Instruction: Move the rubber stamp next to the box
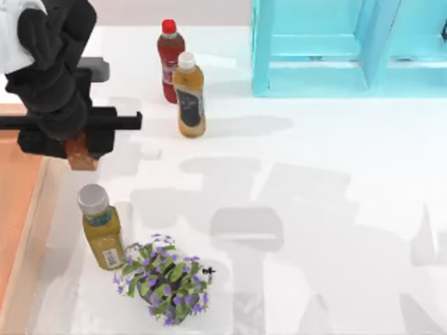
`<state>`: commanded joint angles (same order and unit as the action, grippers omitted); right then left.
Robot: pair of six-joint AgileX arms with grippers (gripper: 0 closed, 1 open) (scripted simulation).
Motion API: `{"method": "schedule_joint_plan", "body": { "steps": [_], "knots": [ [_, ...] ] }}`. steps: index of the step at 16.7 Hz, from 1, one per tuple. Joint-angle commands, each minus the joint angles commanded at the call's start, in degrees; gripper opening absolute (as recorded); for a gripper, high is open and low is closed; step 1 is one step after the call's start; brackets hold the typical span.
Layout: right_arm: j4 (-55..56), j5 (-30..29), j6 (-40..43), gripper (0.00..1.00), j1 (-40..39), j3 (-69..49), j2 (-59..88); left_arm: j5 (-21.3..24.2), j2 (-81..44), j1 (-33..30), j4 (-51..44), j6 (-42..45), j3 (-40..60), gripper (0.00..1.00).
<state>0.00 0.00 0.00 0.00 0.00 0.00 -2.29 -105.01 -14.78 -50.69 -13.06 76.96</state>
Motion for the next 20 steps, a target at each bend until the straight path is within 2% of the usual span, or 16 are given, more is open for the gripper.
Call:
{"method": "schedule_joint_plan", "body": {
  "steps": [3, 16, 20],
  "knots": [
    [0.0, 0.0, 0.0, 1.0, 0.0, 0.0, 0.0, 0.0, 0.0, 0.0, 0.0, 0.0, 0.0, 0.0],
    [0.0, 0.0, 0.0, 1.0, 0.0, 0.0, 0.0, 0.0, 0.0, 0.0, 0.0, 0.0, 0.0, 0.98],
    [0.0, 0.0, 0.0, 1.0, 0.0, 0.0, 0.0, 0.0, 0.0, 0.0, 0.0, 0.0, 0.0, 1.0]
  ]
}}
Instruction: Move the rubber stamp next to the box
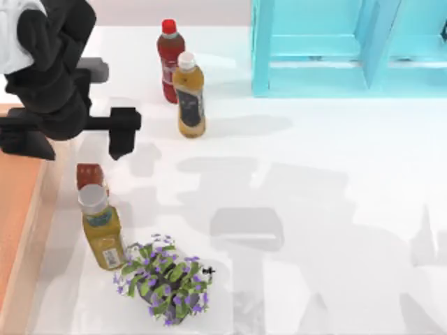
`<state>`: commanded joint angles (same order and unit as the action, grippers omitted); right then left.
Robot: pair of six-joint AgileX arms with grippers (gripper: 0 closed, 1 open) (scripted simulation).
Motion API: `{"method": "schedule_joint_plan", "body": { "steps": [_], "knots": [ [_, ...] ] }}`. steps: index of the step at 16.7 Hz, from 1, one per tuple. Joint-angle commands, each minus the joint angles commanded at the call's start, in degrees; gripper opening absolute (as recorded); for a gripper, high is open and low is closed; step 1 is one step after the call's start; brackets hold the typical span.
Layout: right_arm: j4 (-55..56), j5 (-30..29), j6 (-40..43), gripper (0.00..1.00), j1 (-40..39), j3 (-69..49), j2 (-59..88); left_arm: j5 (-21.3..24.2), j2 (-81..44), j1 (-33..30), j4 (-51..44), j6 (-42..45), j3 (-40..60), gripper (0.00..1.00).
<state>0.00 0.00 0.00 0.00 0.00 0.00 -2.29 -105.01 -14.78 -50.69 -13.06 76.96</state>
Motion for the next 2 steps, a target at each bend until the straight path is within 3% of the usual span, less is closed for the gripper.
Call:
{"method": "schedule_joint_plan", "body": {
  "steps": [2],
  "knots": [
    [0.0, 0.0, 0.0, 1.0, 0.0, 0.0, 0.0, 0.0, 0.0, 0.0, 0.0, 0.0, 0.0, 1.0]
  ]
}}
